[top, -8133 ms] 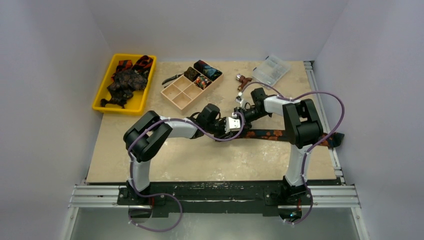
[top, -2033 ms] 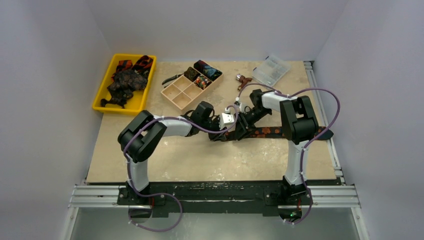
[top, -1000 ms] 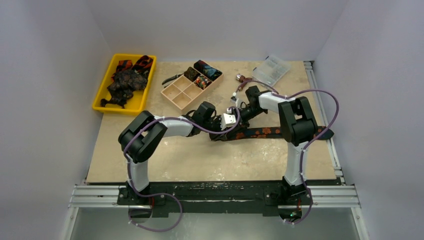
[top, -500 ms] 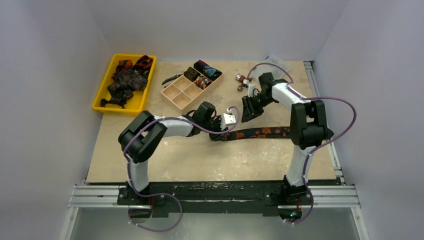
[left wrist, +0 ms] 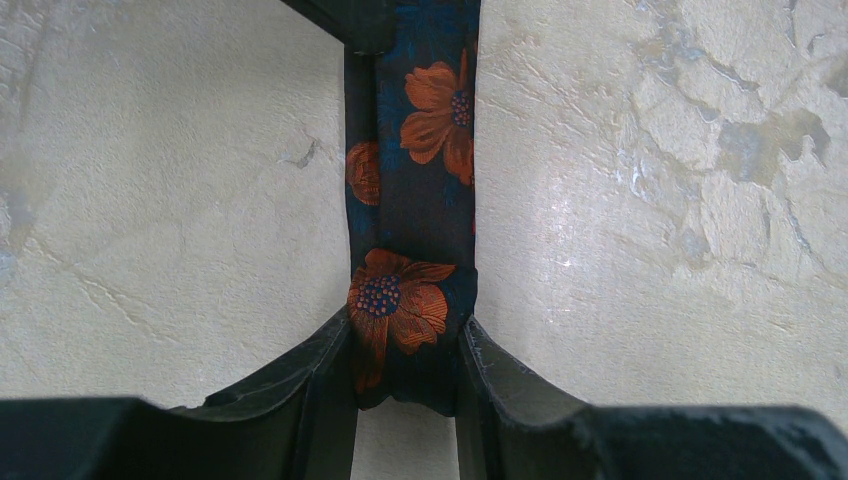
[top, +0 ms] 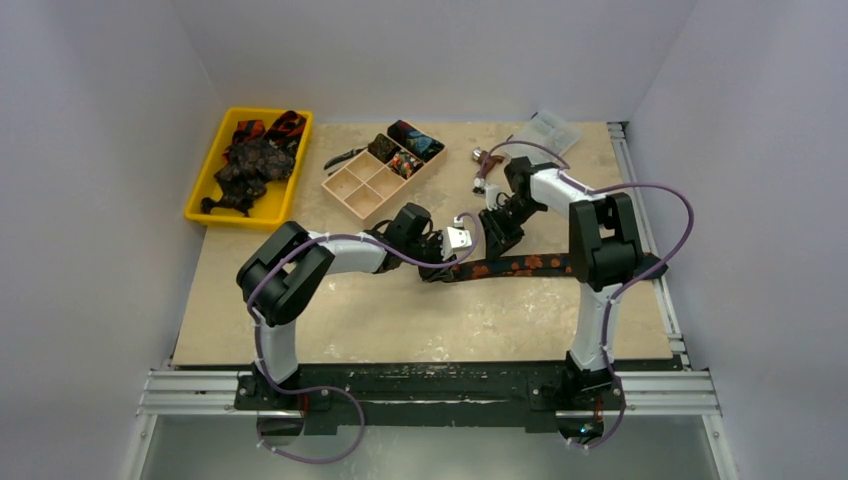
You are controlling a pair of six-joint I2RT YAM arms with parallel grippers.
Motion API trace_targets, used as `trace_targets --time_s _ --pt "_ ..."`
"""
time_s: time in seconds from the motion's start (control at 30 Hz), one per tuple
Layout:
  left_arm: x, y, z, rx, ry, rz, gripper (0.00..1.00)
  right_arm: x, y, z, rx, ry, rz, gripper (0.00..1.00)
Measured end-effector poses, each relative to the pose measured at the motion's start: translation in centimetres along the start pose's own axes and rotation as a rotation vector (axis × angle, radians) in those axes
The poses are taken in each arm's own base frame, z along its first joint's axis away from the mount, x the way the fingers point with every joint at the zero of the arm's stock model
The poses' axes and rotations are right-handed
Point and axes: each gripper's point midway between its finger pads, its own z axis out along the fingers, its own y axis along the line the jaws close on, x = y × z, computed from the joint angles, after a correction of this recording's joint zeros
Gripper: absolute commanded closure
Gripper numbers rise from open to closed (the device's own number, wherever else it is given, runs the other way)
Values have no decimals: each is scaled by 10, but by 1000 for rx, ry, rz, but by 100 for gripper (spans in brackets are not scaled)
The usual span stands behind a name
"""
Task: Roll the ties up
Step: Roll the tie at the center of the board.
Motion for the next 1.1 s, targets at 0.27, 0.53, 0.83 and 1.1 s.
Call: trace_targets --time_s 0.27,0.53,0.83,1.1 --pt "0 0 0 2 1 20 88 17 1 -1 2 59 -32 77" --pt "0 -1 0 8 10 41 88 9 9 -7 -18 17 -28 68" --pt "2 1 -3 15 68 83 88 1 36 -16 -119 -55 -20 65" --pt "4 0 -5 26 87 97 84 10 62 -6 -288 -66 72 54"
